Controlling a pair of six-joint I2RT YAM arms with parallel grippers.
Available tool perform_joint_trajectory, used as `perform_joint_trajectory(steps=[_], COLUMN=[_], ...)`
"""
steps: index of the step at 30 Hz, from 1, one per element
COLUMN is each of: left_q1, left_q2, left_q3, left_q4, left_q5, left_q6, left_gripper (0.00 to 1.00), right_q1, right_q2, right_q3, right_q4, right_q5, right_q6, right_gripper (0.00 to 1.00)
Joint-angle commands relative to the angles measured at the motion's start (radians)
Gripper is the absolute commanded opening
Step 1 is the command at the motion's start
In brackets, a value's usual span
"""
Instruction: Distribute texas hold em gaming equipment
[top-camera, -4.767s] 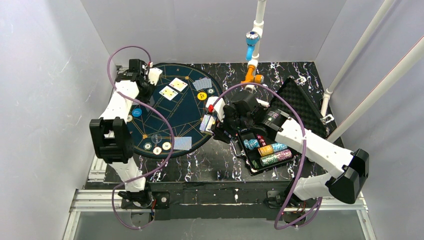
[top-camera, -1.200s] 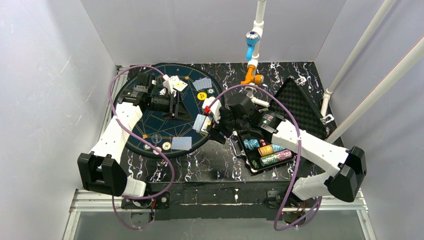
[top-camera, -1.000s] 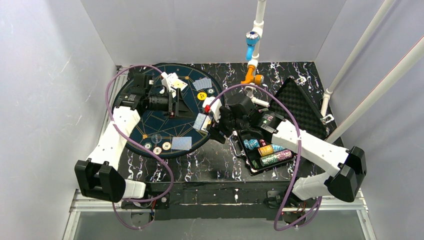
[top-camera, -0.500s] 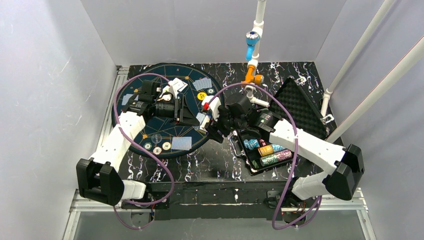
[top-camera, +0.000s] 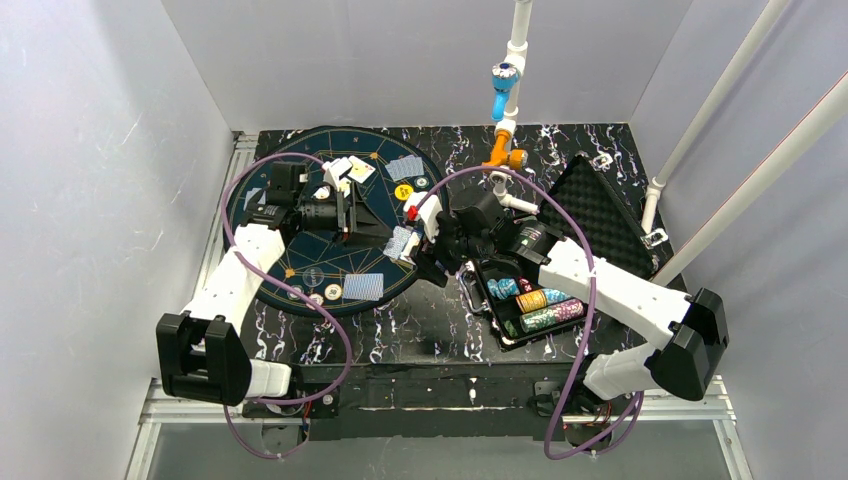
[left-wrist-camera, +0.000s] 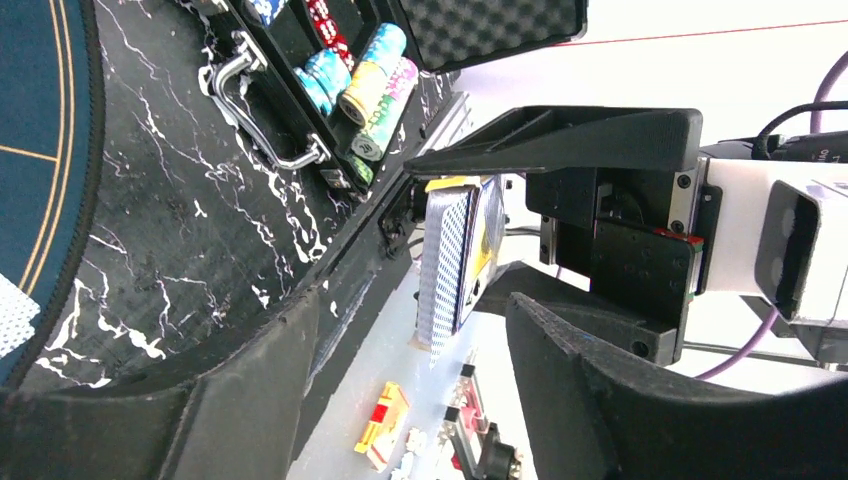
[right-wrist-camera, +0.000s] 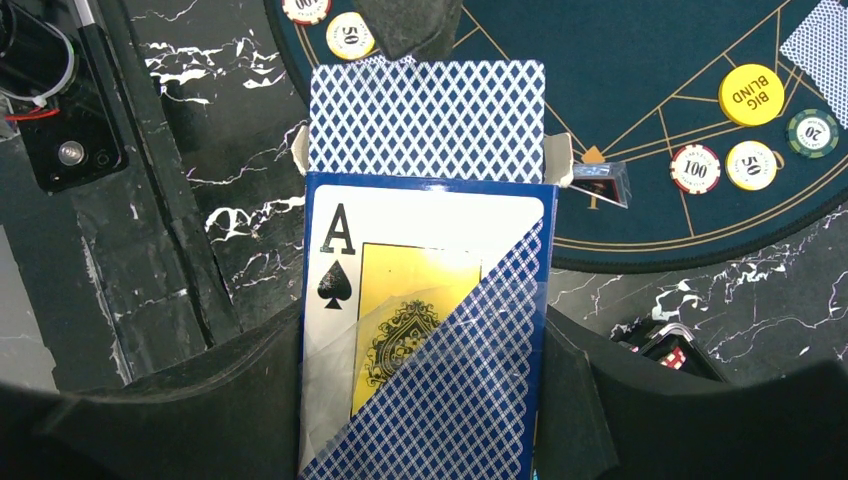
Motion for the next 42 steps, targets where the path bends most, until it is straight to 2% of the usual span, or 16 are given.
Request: perform_joint_trajectory(steps=[1,10,15,17,23,32,36,42], left_q1=[-0.008,-0.100,-0.094,-0.072,-0.019,-0.017,-0.019,-0.012], left_q2=[-0.051,-0.033,-0.039,-0.038,-0.024,-0.050,-0.049,-0.063], left_q3=[-0.048,-0.089,-0.104,-0.118,-0.144,-0.129,-0.140,-0.144], left_q4=[0.091,0.093,0.064,0.081,0.118,0.170,0.202,0.174], left_q5=[0.057,-0.001,-0.011,0.005,0.034,0.071,0.077,0.048], left_q6=[-0.076,-0.040,-0.025,-0.054,-0.096,-0.127,-0.158,-0.132], left_gripper=[0.68,0.61,0.41,0.38,0.37,0.45,0.45,0.24], right_q1=[0.003,0.003,0.003,0.003,0.003,0.003,0.003,0.003], right_q2=[-0.013,0.007,-0.003,-0.009,-0.019,-0.012,-0.003,-0.007], right_q3=[0.042,0.057,0.055,0.052,0.047,0.042,0.046,0.047], right_q4=[0.027,0.038,0.030,0.026,0.017,0.014,0.019,0.007], right_q5=[0.007,0.004,0.000,-0.001,-0.004,0.008,0.005,0.008], right_q6=[0.021,0.045,0.044,0.041,0.037,0.036,0.037,0.032], right_gripper=[0.01,0.01,0.01,0.01,0.01,0.01,0.01,0.01])
